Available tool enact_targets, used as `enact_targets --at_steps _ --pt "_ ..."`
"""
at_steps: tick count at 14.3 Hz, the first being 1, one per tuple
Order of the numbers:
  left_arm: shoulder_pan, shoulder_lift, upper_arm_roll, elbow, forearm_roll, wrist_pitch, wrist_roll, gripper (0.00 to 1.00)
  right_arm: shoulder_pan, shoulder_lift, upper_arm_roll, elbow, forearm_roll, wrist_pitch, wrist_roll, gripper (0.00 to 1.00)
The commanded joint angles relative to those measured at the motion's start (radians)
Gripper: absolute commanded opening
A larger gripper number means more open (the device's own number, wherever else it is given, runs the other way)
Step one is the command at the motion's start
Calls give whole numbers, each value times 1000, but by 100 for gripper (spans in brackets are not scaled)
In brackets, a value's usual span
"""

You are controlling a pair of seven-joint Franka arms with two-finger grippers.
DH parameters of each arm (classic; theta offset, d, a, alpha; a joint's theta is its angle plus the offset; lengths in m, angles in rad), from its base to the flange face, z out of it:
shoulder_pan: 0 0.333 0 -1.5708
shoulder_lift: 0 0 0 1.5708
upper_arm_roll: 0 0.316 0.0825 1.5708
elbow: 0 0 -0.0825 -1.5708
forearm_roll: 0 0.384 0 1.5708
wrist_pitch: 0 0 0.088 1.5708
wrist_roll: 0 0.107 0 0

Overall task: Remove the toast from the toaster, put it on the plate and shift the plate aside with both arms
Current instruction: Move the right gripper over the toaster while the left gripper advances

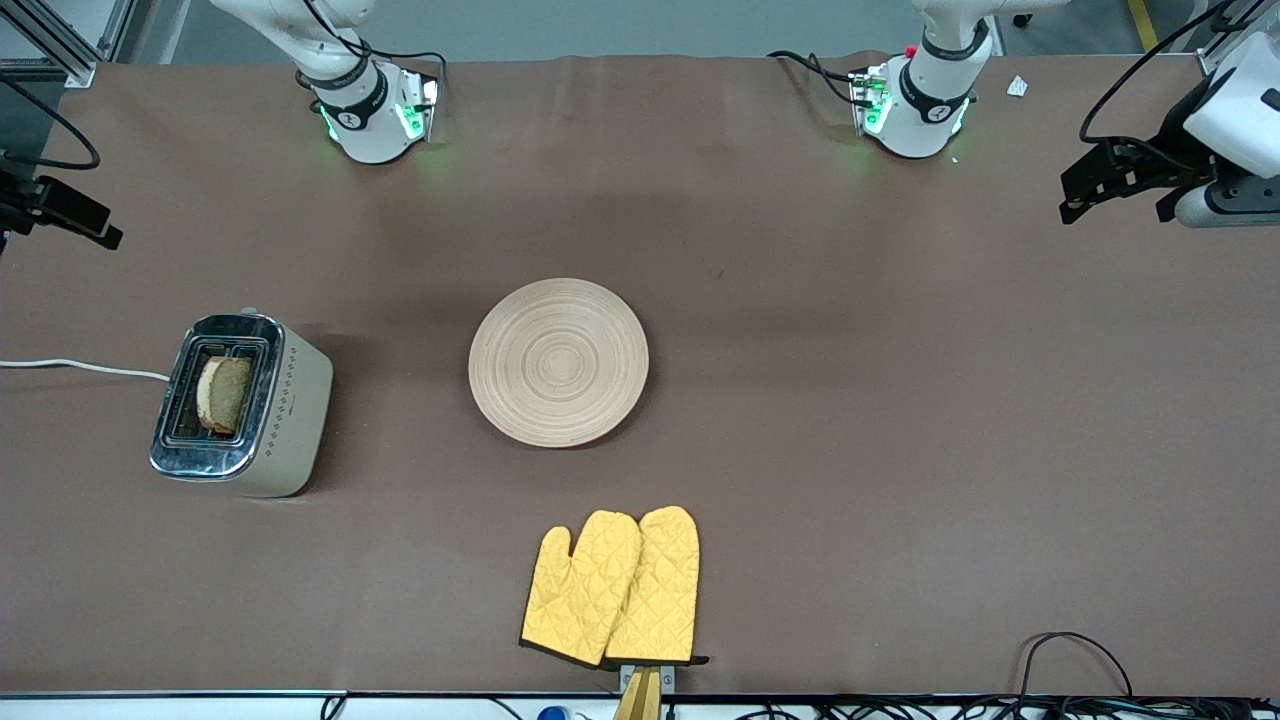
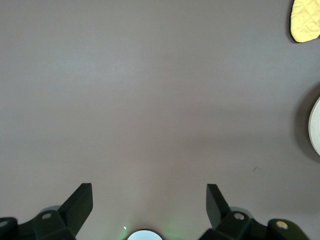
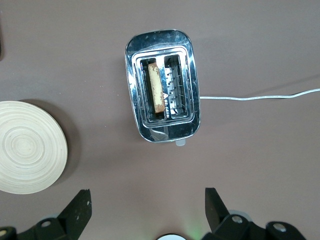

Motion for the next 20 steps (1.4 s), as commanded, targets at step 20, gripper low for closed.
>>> enact_targets --at_steps 20 --pt "-20 301 -32 48 -198 217 1 100 -18 61 2 -163 4 230 -22 100"
